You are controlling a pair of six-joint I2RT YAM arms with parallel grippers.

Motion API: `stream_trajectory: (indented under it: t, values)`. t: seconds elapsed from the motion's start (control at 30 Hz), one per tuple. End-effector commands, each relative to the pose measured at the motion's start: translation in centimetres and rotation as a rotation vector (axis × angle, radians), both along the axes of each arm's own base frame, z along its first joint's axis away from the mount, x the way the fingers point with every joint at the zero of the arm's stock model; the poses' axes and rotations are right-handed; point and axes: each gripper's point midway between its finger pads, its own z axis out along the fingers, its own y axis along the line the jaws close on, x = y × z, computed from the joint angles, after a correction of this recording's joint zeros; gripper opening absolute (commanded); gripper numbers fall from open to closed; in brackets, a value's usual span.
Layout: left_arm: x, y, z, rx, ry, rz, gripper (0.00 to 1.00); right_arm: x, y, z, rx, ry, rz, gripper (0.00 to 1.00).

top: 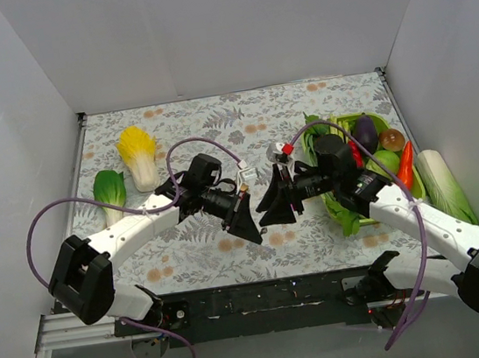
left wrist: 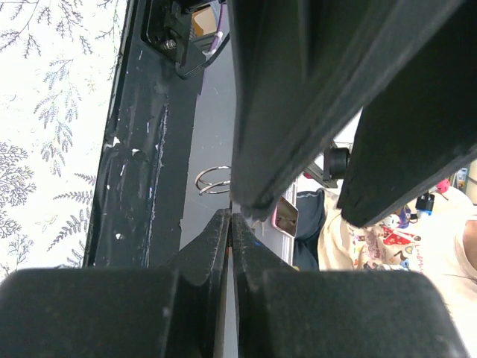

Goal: Unlock with the key
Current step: Pick up the key from the center of the board.

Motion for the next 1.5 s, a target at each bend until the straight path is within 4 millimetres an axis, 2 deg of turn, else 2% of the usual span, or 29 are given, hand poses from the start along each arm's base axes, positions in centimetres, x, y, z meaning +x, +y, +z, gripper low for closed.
stream_trajectory:
  t: [0.0, 0.17, 0.4, 0.5, 0.8, 0.87, 1.07, 1.13, 1.17, 1.27, 1.47]
  values:
    - [-0.7, 0.0, 0.5, -0.029, 0.019, -0.048, 0.00, -1.5, 0.5, -0.3, -0.002, 0.004, 0.090, 0.55]
    - [-0.6, -0.1, 0.4, -0.028, 0.022, -0.051, 0.00, -2.6, 0.6, -1.7, -0.057, 0.041, 0.128, 0.53]
    - [-0.8, 0.1, 0.7, -0.030, 0.007, -0.043, 0.00, -2.0, 0.3, -3.8, -0.141, 0.041, 0.097, 0.50]
    - [-0.7, 0.1, 0.6, -0.026, -0.004, -0.035, 0.00, -2.0, 0.3, -3.9, -0.148, 0.043, 0.093, 0.44]
    - [-0.6, 0.1, 0.5, -0.020, -0.011, -0.029, 0.00, -1.8, 0.2, -3.9, -0.147, 0.031, 0.080, 0.35]
    - [-0.6, 0.1, 0.5, -0.019, -0.015, -0.027, 0.00, -1.8, 0.2, -4.0, -0.148, 0.032, 0.079, 0.33]
    - [-0.5, 0.2, 0.4, -0.011, -0.030, -0.015, 0.00, -1.8, 0.1, -4.2, -0.157, 0.036, 0.073, 0.13]
    - [-0.1, 0.1, 0.1, 0.003, -0.048, 0.003, 0.00, -1.8, 0.1, -4.3, -0.158, 0.037, 0.071, 0.03]
    - [0.1, 0.1, 0.1, 0.007, -0.060, 0.012, 0.00, -1.7, 0.2, -4.4, -0.159, 0.039, 0.068, 0.01]
    - [1.2, -0.1, -0.2, 0.034, -0.114, 0.067, 0.00, -1.5, 0.1, -4.7, -0.169, 0.046, 0.049, 0.01]
    - [3.0, -0.3, 0.9, 0.007, -0.222, 0.179, 0.00, -1.1, -0.1, -5.2, -0.182, 0.052, -0.007, 0.01]
